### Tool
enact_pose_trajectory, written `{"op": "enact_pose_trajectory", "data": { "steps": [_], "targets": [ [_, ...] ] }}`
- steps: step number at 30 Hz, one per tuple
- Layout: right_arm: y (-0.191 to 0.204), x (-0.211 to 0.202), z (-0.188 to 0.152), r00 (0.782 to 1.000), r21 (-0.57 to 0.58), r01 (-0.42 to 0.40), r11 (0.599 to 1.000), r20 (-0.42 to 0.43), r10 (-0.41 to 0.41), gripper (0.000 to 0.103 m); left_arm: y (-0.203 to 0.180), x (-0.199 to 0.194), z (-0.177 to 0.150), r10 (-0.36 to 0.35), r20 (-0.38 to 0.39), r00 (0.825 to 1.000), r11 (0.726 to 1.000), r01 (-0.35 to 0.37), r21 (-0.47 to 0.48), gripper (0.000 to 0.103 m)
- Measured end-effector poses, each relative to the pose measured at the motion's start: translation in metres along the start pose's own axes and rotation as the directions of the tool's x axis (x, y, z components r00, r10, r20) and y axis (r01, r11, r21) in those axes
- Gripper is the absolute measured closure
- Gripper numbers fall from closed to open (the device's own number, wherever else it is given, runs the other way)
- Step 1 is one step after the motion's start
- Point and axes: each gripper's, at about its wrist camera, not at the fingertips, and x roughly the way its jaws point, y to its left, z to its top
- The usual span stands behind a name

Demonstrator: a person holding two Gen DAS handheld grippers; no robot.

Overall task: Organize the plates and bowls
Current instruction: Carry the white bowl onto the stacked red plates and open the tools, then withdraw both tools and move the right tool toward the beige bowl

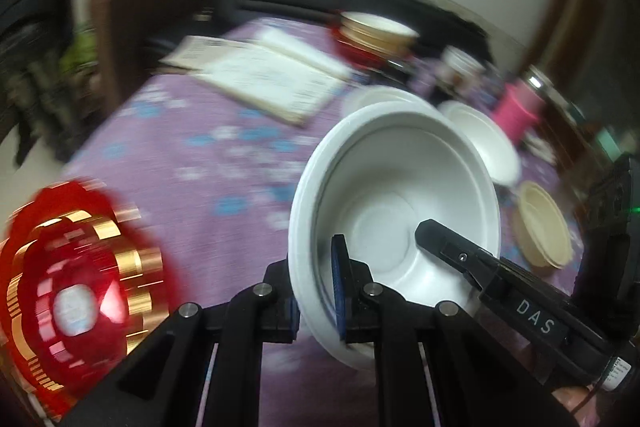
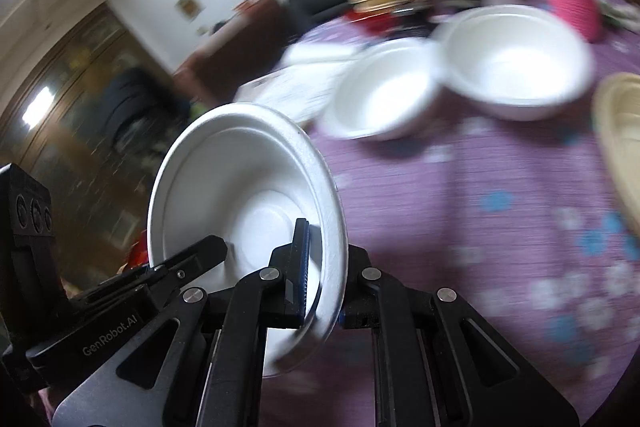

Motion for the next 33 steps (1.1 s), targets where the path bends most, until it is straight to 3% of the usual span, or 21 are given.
{"op": "enact_pose_trajectory", "data": {
  "steps": [4,10,13,17,22,25,29,33],
  "targets": [
    [0.069,0.032,-0.013,0.995,-0.097,-0.079,0.992,-0.064,0.073,0.093,0.062,-0.033,-0.009,0.095,0.01,0.995,0.989,-0.093,-0.112,0.09],
    [0.143,0.07,-0.038,0.99,-0.226,-0.104,0.969,-0.119,0.078,0.093,0.121,-0.053,-0.024,0.201,-0.024,0.979,0.952,-0.201,-0.231,0.086],
    [0.165,0.091,-0.049,0.988,-0.273,-0.087,0.958,-0.143,0.049,0.092,0.142,-0.048,-0.032,0.237,-0.075,0.969,0.926,-0.249,-0.282,0.085],
    [0.19,0.108,-0.066,0.992,-0.407,0.008,0.914,-0.11,-0.058,0.092,0.166,-0.048,-0.042,0.28,-0.117,0.953,0.891,-0.303,-0.338,0.084],
    [0.187,0.107,-0.058,0.992,-0.414,0.028,0.91,-0.102,-0.077,0.089,0.185,-0.074,-0.048,0.327,-0.083,0.941,0.854,-0.332,-0.402,0.084],
    [0.164,0.079,-0.045,0.999,-0.355,0.005,0.935,-0.041,-0.02,0.085,0.175,-0.086,-0.042,0.354,-0.025,0.935,0.862,-0.336,-0.378,0.082],
    [0.124,0.043,-0.03,1.0,-0.26,0.003,0.966,0.031,0.005,0.072,0.136,-0.09,-0.027,0.301,0.081,0.95,0.918,-0.266,-0.294,0.046],
    [0.109,0.039,-0.021,0.997,-0.168,-0.071,0.983,0.016,0.075,0.071,0.094,-0.086,-0.02,0.246,0.121,0.962,0.955,-0.219,-0.201,0.042]
  ]
}}
